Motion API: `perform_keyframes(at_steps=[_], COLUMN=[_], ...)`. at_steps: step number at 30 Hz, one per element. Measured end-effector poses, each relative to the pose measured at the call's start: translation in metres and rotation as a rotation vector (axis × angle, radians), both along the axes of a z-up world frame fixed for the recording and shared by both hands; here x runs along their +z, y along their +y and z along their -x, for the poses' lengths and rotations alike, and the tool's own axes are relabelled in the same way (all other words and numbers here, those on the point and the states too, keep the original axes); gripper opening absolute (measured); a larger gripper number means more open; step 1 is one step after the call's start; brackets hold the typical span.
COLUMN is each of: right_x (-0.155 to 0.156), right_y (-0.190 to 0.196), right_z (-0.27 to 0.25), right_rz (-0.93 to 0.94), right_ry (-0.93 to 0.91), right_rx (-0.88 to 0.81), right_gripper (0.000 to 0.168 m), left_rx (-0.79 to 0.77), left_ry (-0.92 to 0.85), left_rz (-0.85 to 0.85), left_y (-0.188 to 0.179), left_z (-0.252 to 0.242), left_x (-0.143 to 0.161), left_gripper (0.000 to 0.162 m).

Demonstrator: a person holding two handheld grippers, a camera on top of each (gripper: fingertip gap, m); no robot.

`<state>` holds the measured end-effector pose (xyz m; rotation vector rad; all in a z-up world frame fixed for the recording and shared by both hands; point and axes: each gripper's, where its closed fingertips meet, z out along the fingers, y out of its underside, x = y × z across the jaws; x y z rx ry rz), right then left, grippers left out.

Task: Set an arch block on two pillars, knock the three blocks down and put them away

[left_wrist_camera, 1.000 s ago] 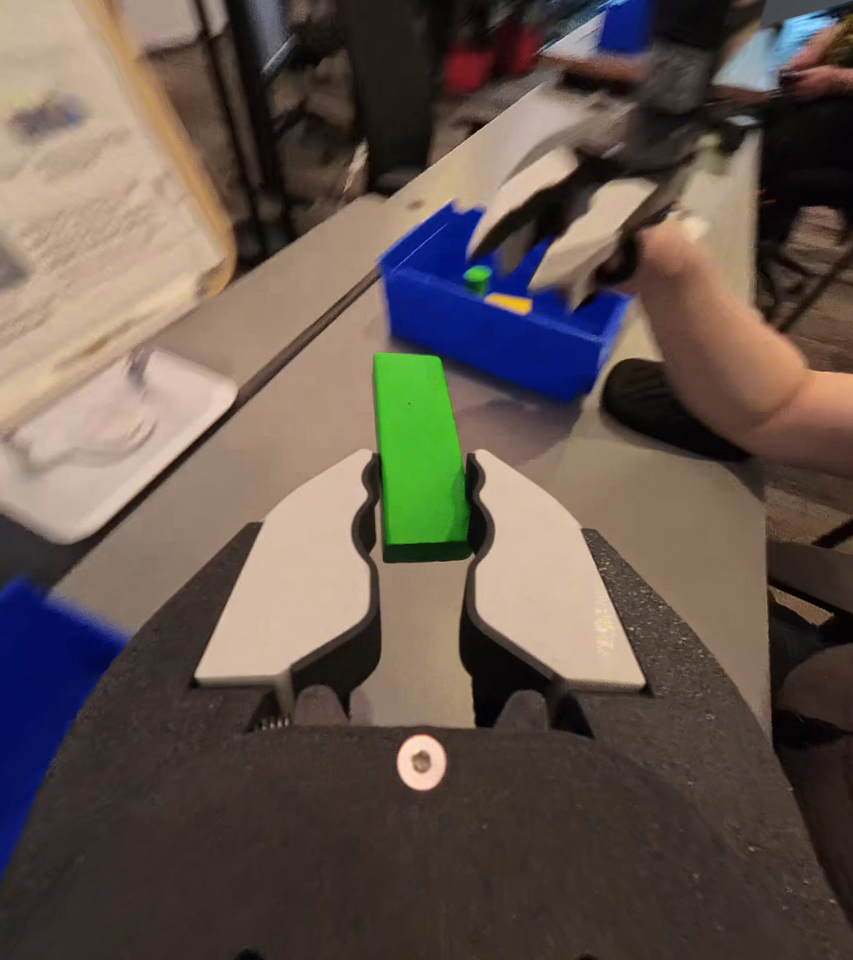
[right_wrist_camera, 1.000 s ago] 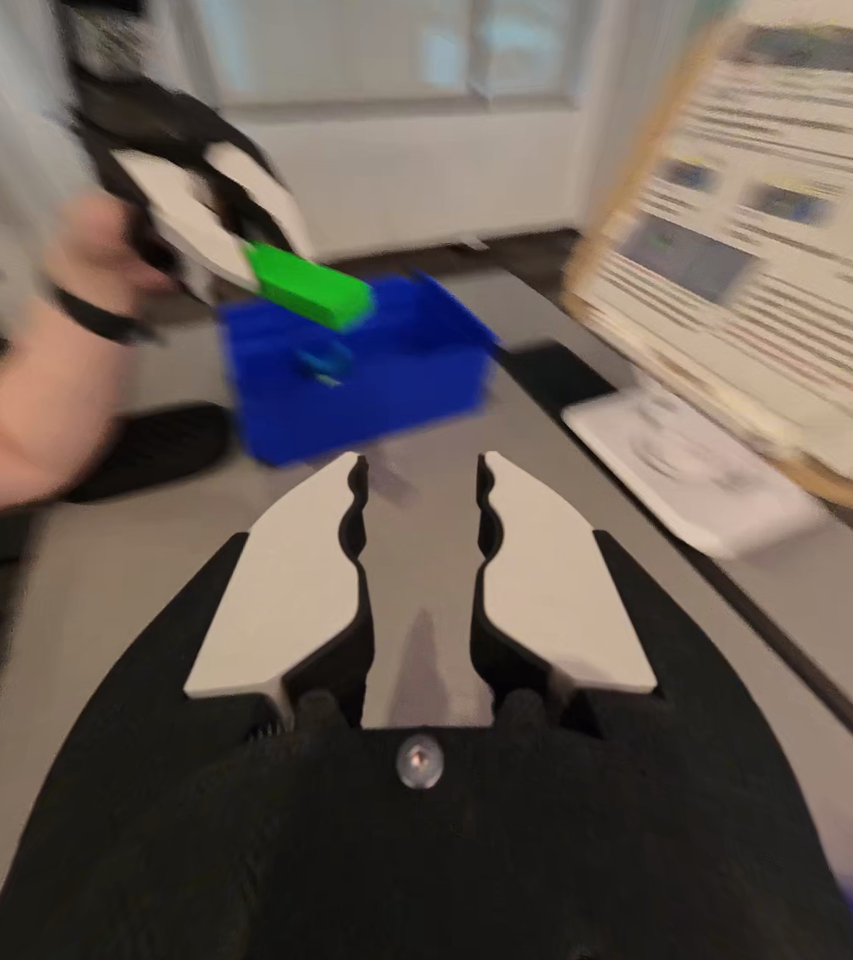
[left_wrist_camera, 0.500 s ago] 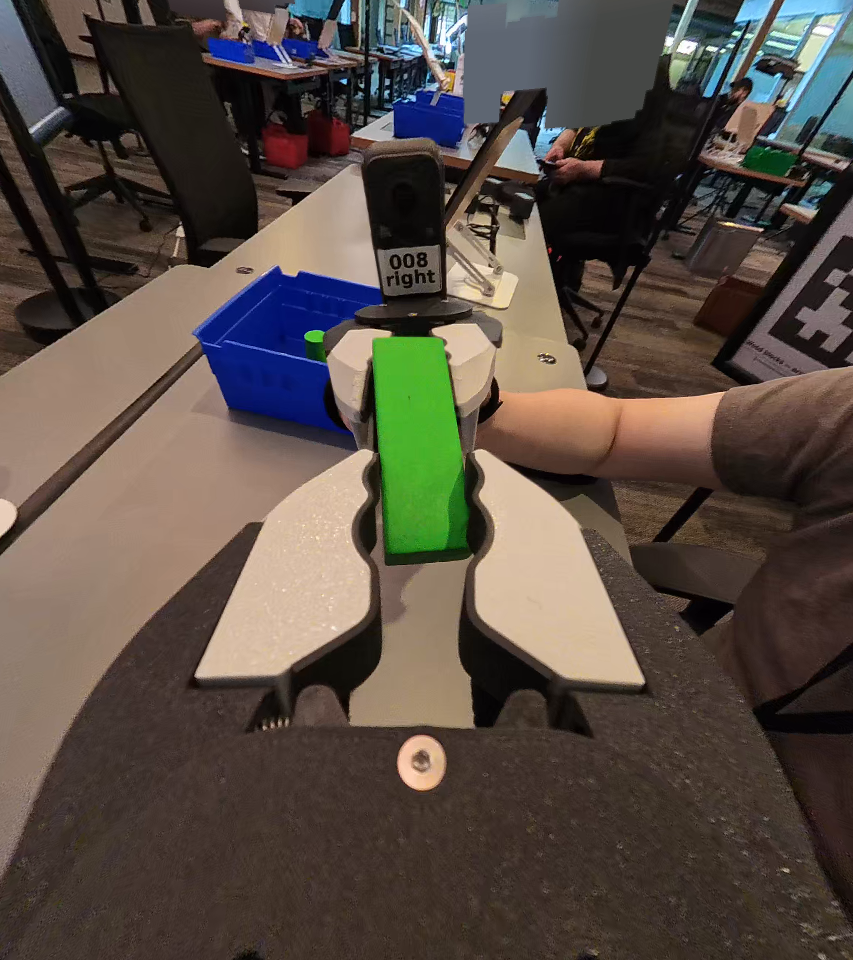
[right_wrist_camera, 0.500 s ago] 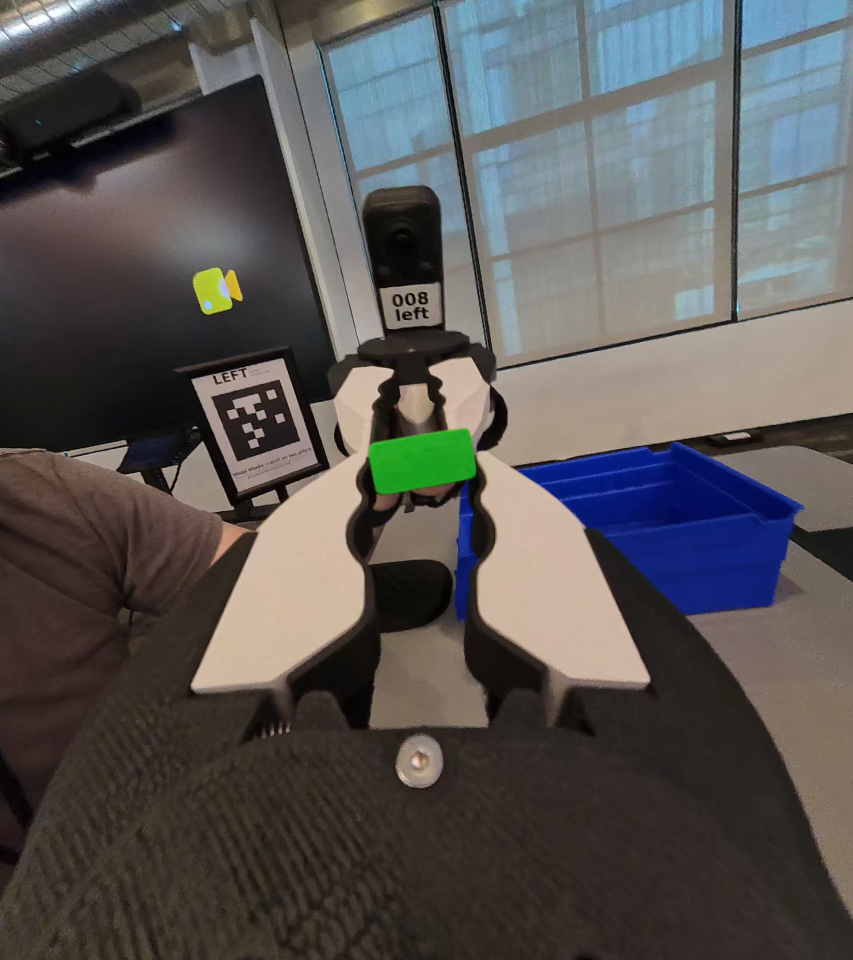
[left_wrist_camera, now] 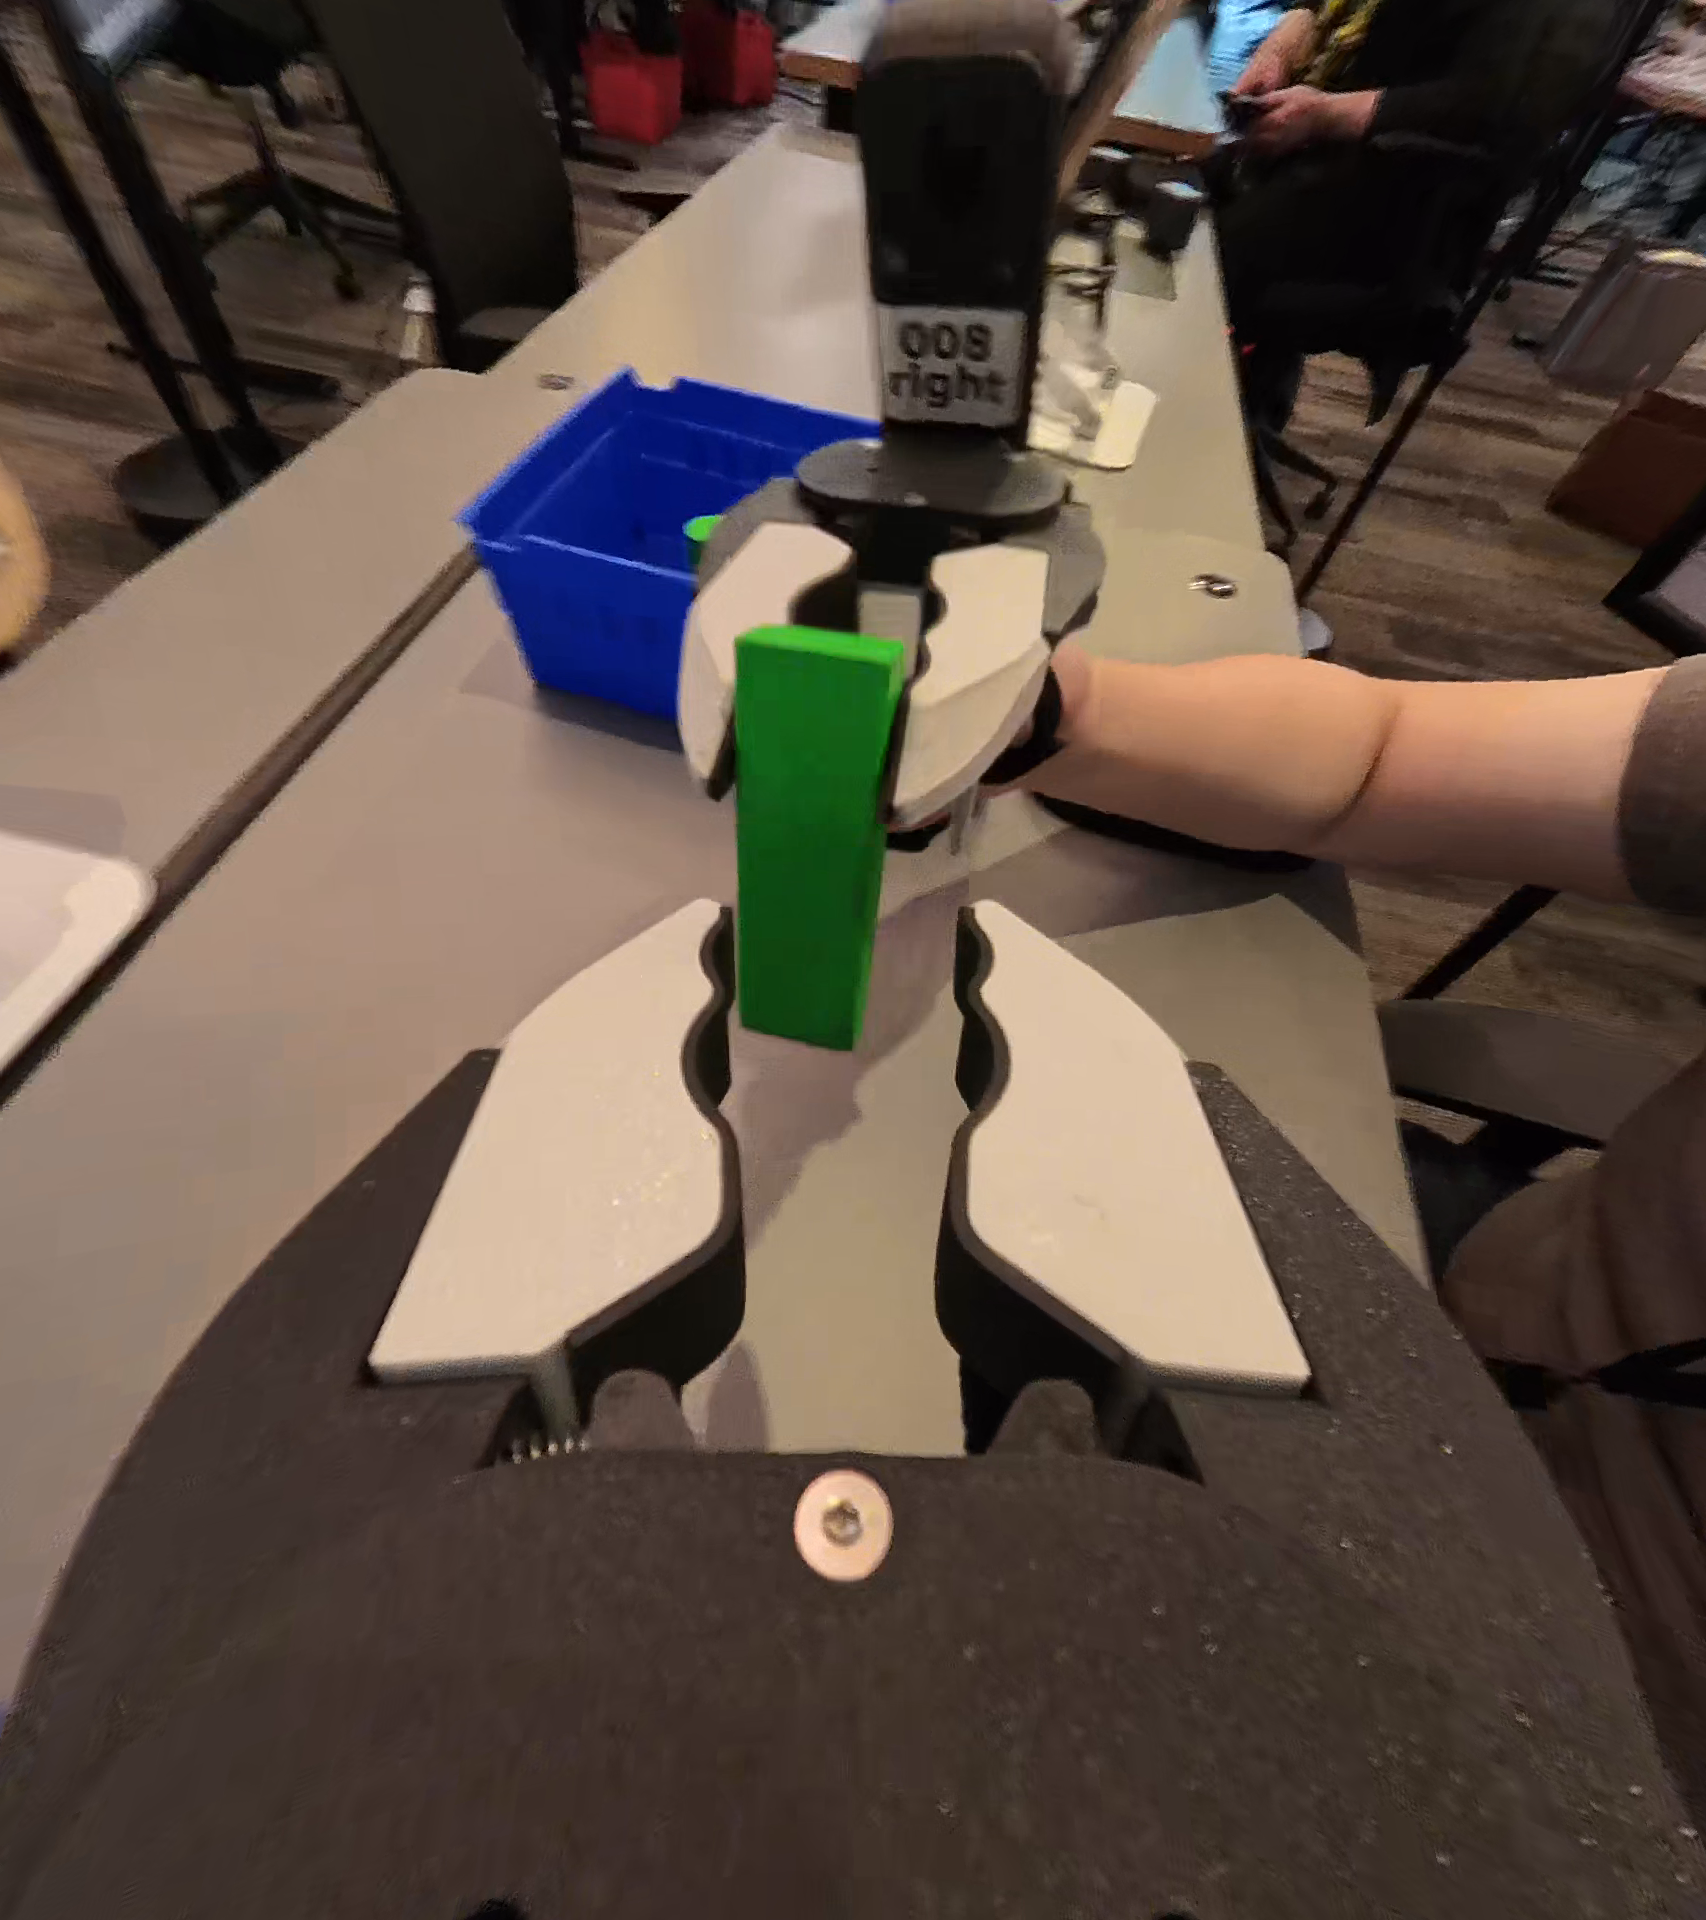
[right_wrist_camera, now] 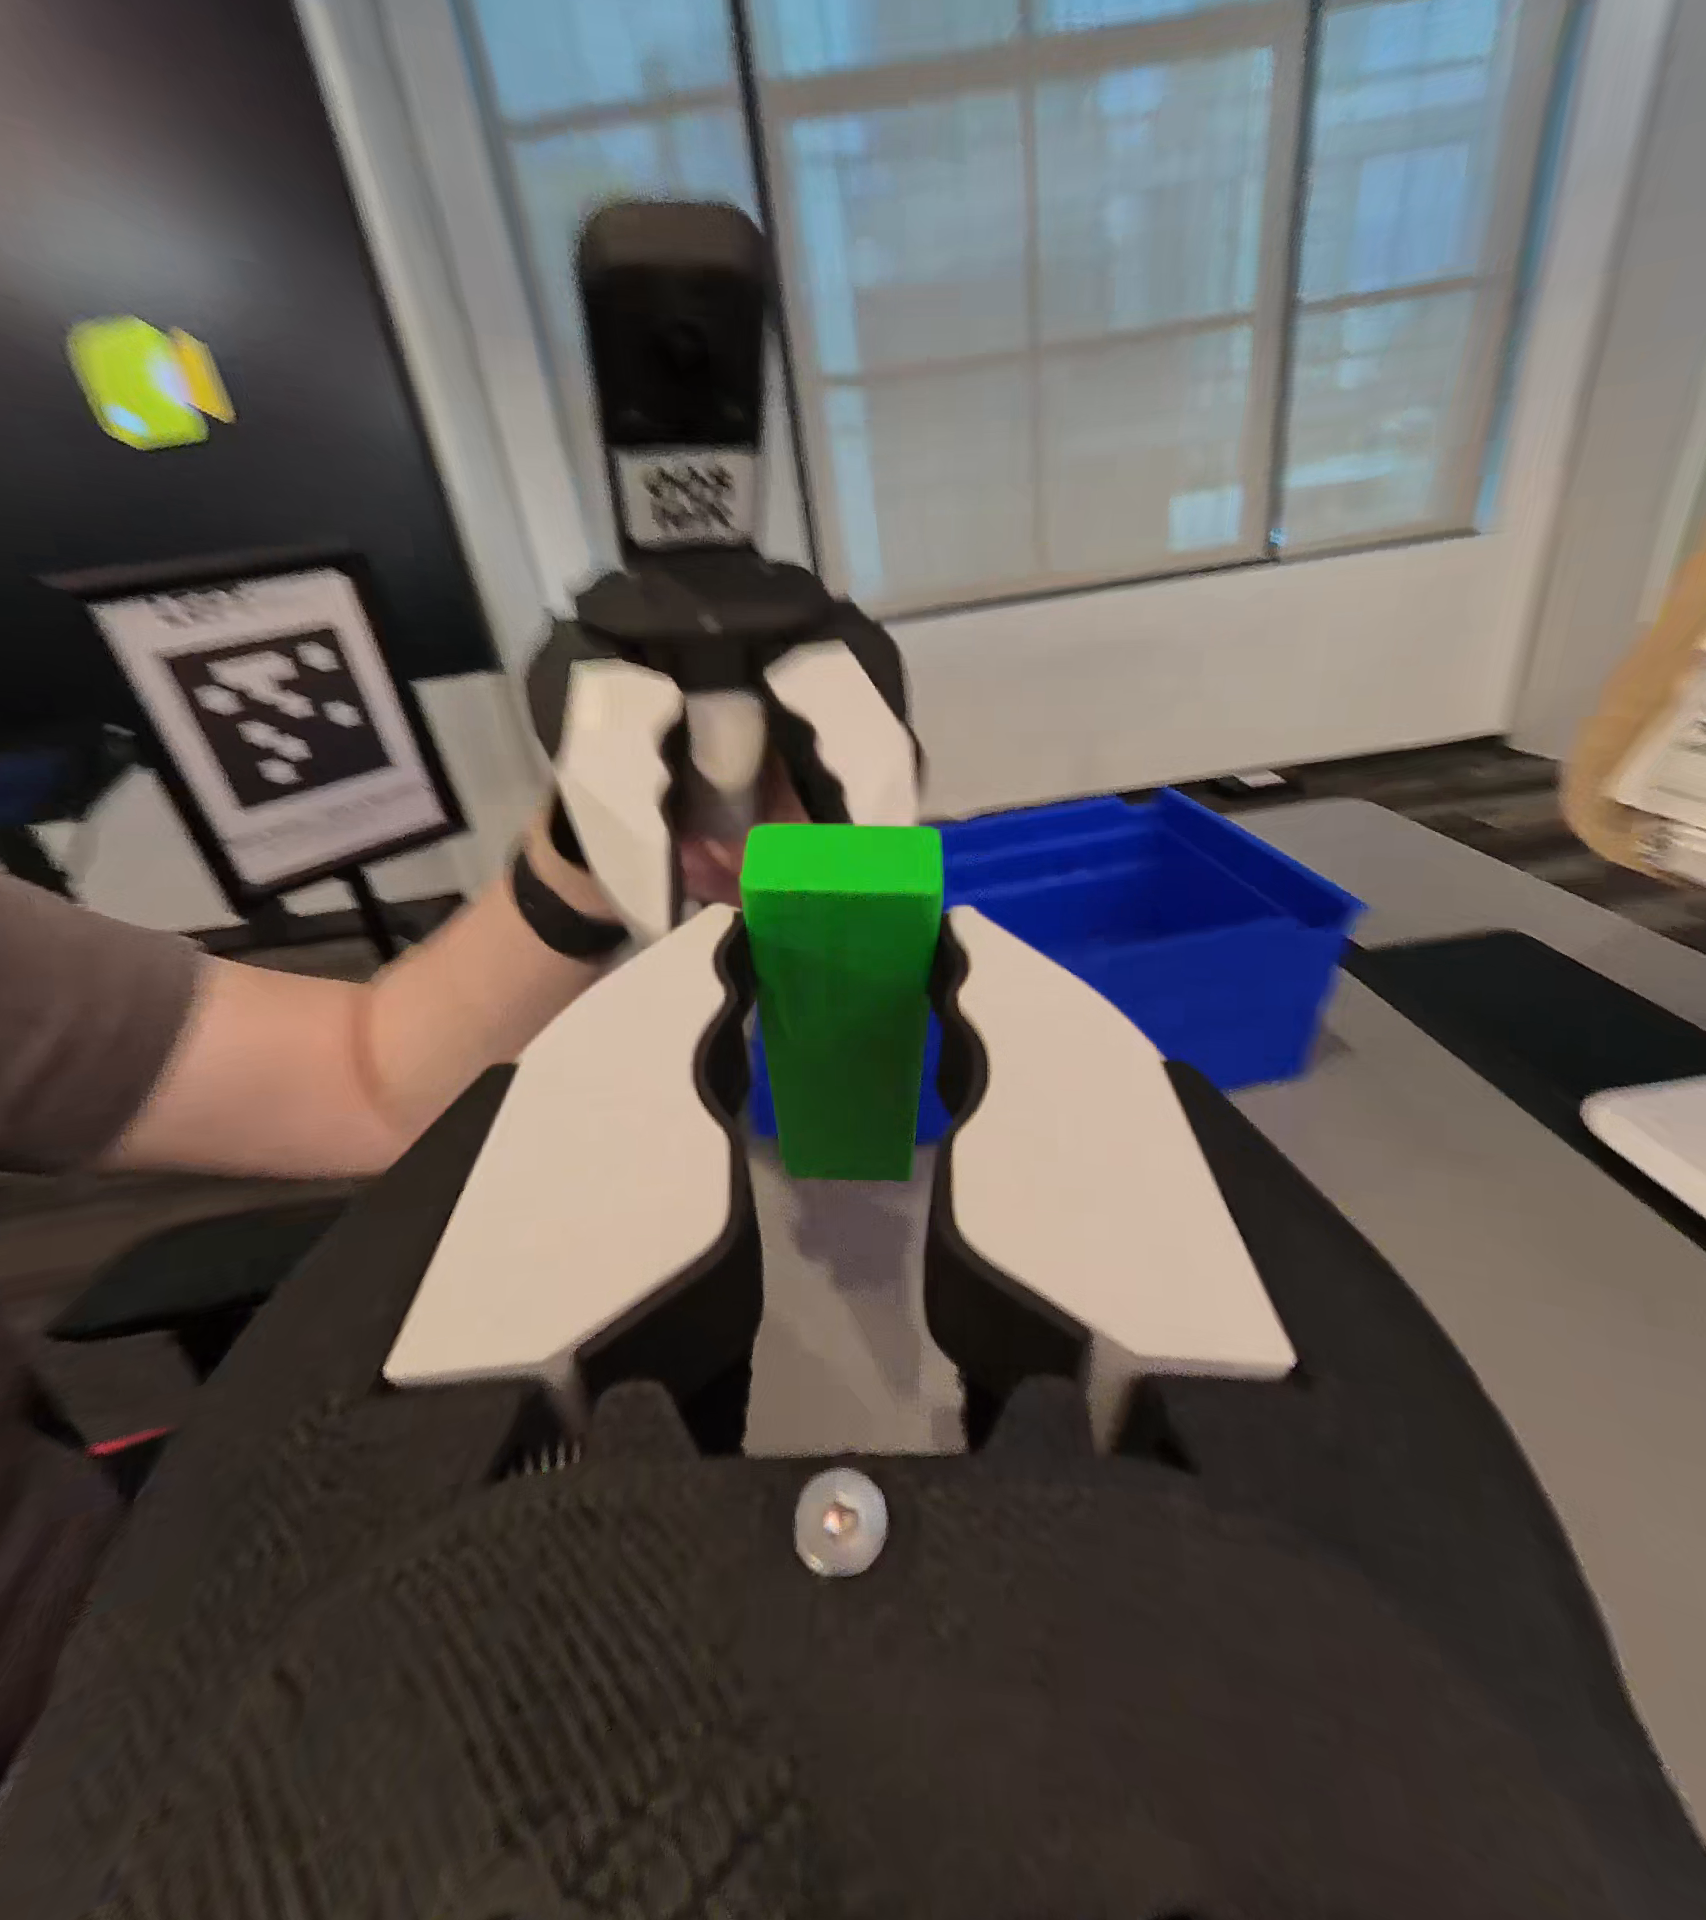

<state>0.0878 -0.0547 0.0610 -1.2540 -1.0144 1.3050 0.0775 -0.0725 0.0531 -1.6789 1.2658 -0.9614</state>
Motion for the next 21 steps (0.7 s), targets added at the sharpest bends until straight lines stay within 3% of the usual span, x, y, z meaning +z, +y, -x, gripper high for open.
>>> perform_keyframes(at_steps=[3,6,12,21], right_x=[-0.041,-0.09,-0.141,-0.157], right_y=[0.029,0.062,0.09,0.089], right_z=[0.013,0.025,0.03,0.027], right_rz=[0.008,-0.004,-0.035,-0.058], right_ry=[-0.159,-0.327,-0.439,-0.486], right_rx=[-0.06,-0.087,-0.088,-0.019], right_gripper=[0.034,0.034,0.034,0.034], left_rx=[0.112,0.213,0.439,0.423], left_ry=[0.089,0.269,0.5,0.514], left_rz=[-0.05,-0.023,-0.01,0.041], left_y=[0.017,0.018,0.025,0.034], left_z=[0.047,0.106,0.208,0.215], left_x=[0.005,-0.01,-0.042,-0.06], left_gripper=[0.047,0.05,0.054,0.057])
